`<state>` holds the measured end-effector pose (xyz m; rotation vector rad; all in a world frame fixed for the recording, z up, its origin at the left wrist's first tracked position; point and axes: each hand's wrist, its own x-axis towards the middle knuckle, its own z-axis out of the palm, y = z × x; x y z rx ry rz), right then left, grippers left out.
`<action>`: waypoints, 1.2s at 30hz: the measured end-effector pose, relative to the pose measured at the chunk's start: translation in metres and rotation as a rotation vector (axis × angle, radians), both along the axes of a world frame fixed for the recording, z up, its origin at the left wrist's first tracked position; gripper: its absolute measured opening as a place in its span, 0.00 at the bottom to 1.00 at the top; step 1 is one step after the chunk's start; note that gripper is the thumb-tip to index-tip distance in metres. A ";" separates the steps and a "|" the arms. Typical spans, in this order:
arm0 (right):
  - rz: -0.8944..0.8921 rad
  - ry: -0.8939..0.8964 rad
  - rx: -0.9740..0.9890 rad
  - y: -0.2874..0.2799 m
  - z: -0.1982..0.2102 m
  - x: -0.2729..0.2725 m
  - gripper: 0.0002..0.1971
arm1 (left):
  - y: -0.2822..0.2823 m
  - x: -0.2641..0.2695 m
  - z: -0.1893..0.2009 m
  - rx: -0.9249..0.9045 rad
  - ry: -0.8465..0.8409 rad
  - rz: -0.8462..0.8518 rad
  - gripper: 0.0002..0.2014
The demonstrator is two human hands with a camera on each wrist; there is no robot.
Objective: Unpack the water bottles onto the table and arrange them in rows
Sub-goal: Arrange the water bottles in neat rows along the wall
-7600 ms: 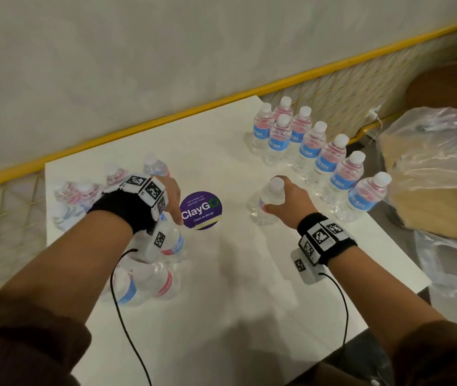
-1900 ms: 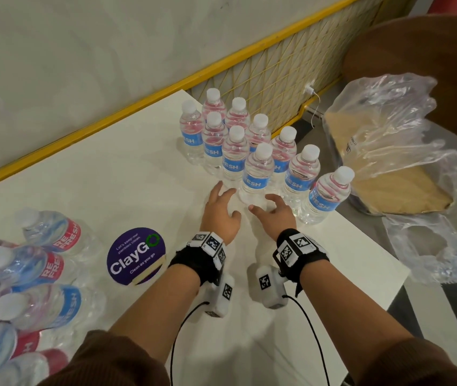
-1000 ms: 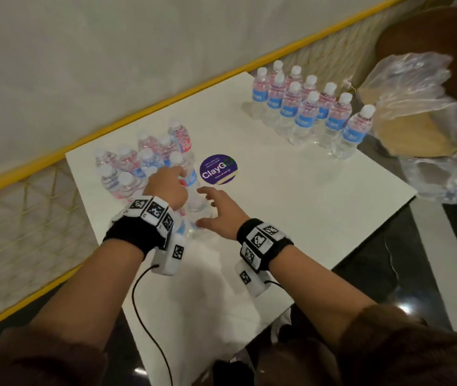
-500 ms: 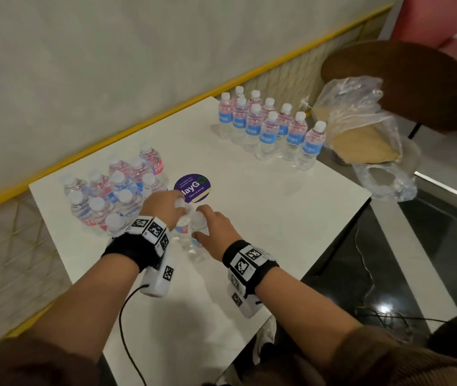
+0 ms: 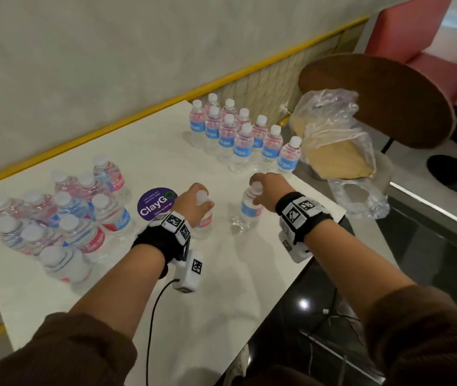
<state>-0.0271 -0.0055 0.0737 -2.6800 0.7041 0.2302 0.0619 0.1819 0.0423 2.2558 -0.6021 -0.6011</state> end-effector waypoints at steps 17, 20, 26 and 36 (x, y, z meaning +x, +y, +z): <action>0.088 0.083 -0.205 -0.114 0.021 0.085 0.18 | -0.083 0.035 -0.009 -0.044 -0.004 0.124 0.14; 0.087 0.032 -0.181 -0.119 0.019 0.095 0.17 | -0.087 0.039 -0.009 -0.050 0.006 0.127 0.14; 0.117 0.004 -0.190 -0.122 0.016 0.102 0.17 | -0.090 0.044 -0.013 -0.051 0.001 0.128 0.14; 0.083 -0.069 -0.214 -0.120 0.002 0.115 0.19 | -0.089 0.043 -0.017 -0.040 -0.040 0.103 0.14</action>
